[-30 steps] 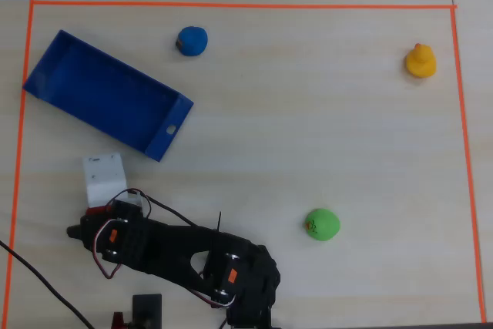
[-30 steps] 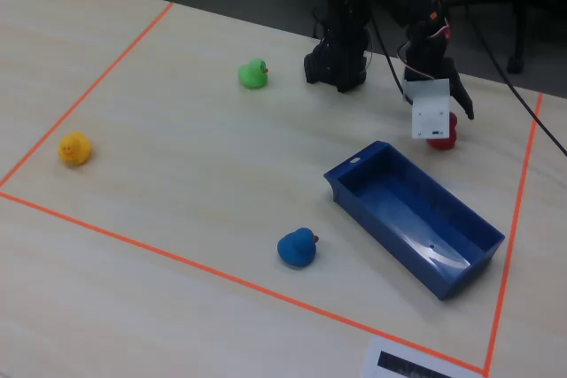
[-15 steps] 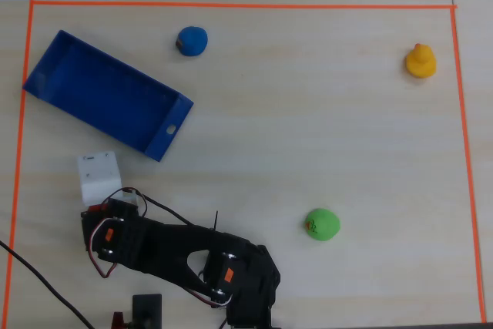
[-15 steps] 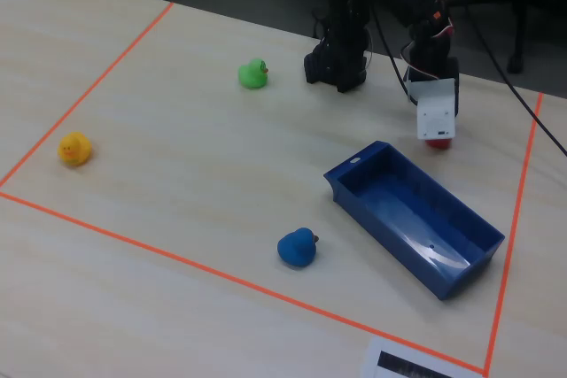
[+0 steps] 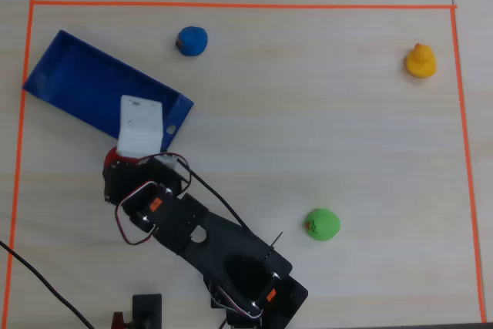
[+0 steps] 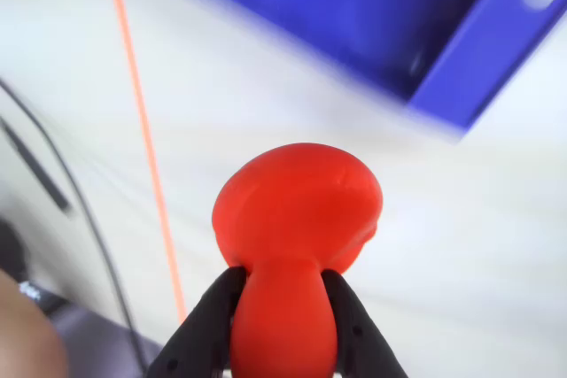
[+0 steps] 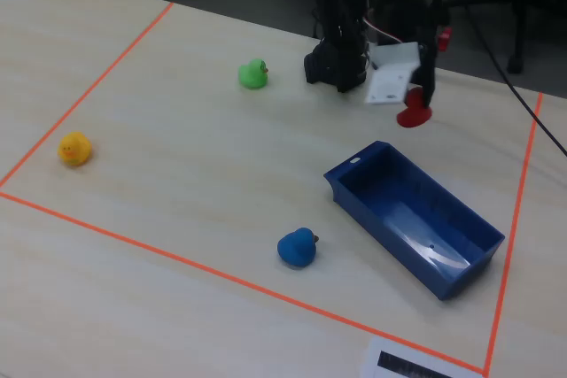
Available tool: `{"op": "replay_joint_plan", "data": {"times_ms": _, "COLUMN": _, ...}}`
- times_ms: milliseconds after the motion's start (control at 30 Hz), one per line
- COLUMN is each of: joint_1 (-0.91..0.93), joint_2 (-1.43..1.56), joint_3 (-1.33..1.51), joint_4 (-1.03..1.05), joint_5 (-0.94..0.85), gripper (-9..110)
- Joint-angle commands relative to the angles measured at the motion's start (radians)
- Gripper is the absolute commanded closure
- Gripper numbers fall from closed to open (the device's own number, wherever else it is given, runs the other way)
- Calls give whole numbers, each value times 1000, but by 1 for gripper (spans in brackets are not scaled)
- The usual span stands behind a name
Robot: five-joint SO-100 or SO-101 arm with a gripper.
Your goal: Grasp red duck and put it into box.
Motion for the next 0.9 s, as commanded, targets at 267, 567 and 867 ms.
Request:
{"op": "replay_joint_plan", "data": {"times_ms": 267, "joint_1": 115, "joint_2": -107, "joint_3": -225, "joint_4": -80, "joint_5": 23, "gripper": 101}}
{"op": "replay_joint_plan", "data": {"times_ms": 567, "joint_1": 149, "joint_2": -350, "joint_3": -356, "joint_4": -169, "joint_5": 25, "gripper": 101}}
{"op": "replay_joint_plan", "data": {"times_ms": 867, "joint_1": 179, "joint_2": -675, "joint_3": -534, "joint_4": -259, "joint_5": 28, "gripper": 101}}
